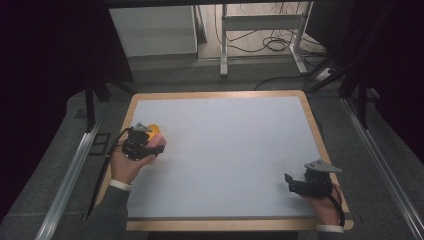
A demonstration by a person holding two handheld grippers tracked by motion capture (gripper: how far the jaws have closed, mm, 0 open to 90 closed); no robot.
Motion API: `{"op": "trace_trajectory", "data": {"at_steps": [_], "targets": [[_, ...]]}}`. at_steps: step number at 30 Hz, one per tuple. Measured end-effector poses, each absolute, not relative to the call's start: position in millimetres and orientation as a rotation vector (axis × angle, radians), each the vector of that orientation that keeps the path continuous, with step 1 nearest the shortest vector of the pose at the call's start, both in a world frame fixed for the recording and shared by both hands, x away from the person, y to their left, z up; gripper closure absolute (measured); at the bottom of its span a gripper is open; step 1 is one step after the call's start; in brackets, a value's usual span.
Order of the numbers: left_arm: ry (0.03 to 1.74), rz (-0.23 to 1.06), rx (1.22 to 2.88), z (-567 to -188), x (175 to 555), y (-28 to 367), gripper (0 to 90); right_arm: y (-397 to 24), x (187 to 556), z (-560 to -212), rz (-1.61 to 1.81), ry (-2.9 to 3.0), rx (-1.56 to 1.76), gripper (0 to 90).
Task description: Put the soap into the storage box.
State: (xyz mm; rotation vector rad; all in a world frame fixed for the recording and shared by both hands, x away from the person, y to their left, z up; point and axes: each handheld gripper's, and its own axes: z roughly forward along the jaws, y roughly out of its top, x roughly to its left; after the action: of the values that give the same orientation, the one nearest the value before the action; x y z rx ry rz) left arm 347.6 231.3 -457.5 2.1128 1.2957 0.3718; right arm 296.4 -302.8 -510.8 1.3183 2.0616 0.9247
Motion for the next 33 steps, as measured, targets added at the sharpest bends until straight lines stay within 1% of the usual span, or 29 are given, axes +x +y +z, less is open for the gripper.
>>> {"op": "trace_trajectory", "data": {"at_steps": [6,26,33], "targets": [[1.317,0.399,2.094,-459,351,236,59.7,-303,296,-511,0.929,2.059,1.321,12.2],[1.362,0.394,2.050,-461,365,249,59.7,-303,297,-512,0.922,2.062,1.321,12.2],[1.395,0.423,2.019,-461,373,255,59.7,-303,297,-512,0.920,2.065,1.318,12.2]]}}
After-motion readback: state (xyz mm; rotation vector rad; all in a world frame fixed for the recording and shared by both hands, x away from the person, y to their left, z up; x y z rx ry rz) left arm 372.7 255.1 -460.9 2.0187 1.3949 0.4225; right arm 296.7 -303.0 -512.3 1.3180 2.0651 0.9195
